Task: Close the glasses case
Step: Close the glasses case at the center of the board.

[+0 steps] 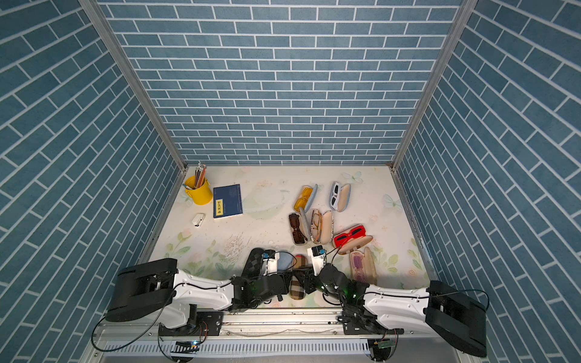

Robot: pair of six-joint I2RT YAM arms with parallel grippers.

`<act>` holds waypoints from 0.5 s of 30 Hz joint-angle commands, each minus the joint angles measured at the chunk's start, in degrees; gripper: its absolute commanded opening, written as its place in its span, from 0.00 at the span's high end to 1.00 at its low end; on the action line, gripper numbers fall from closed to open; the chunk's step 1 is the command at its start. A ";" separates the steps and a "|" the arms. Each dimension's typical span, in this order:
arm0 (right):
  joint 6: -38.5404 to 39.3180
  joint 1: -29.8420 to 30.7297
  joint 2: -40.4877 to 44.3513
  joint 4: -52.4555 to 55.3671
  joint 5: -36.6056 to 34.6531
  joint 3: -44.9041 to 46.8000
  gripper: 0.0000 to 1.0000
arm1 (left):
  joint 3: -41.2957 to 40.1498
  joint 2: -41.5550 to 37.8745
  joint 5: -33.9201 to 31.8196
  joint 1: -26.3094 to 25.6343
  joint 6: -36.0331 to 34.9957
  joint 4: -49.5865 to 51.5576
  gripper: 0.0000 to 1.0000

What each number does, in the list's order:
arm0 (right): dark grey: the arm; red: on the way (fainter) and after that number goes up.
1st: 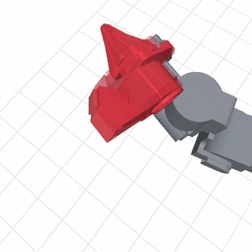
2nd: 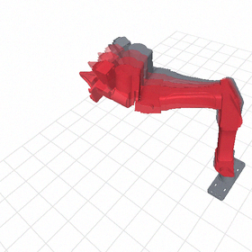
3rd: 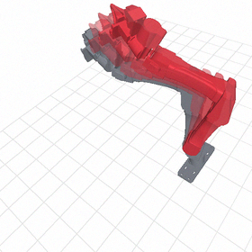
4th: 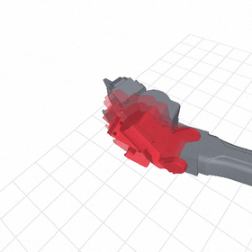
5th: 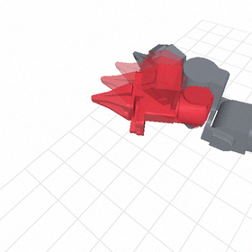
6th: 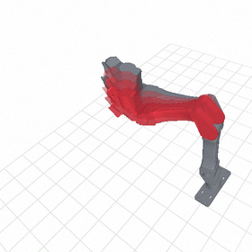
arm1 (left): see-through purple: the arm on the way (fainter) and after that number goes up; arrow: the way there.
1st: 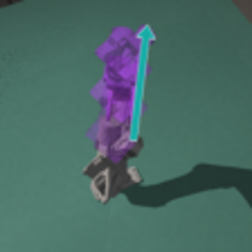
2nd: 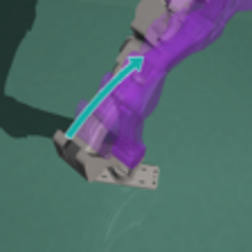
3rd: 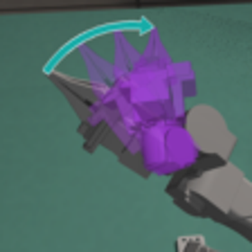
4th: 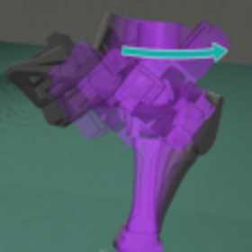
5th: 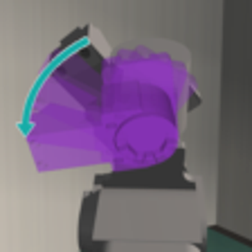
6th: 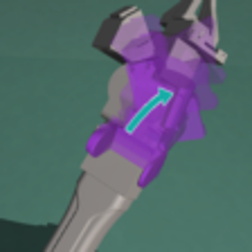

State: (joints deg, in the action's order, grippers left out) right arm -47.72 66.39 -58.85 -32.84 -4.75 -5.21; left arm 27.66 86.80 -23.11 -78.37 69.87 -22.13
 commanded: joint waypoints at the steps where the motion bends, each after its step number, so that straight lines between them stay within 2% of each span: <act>1: -0.61 0.32 -3.02 6.11 -0.60 0.29 0.69 | -0.78 -2.79 -1.23 -0.87 0.13 -3.11 0.76; 6: -0.45 0.32 -7.96 3.83 -0.28 -0.66 0.68 | -1.85 -5.12 -3.24 -1.44 1.39 -1.96 0.69; 8: -0.35 0.32 -10.65 2.78 -0.13 -1.28 0.68 | -2.55 -6.17 -3.75 -1.57 1.63 -2.13 0.63; 15: -0.22 0.32 -17.25 0.54 0.19 -3.33 0.68 | -4.65 -10.42 -6.02 -1.97 2.78 -0.52 0.56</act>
State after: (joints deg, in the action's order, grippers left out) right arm -47.70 66.24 -72.23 -40.42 -6.85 -9.61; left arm 23.07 78.61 -27.70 -79.59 72.34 -19.70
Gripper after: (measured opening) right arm 0.317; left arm 0.436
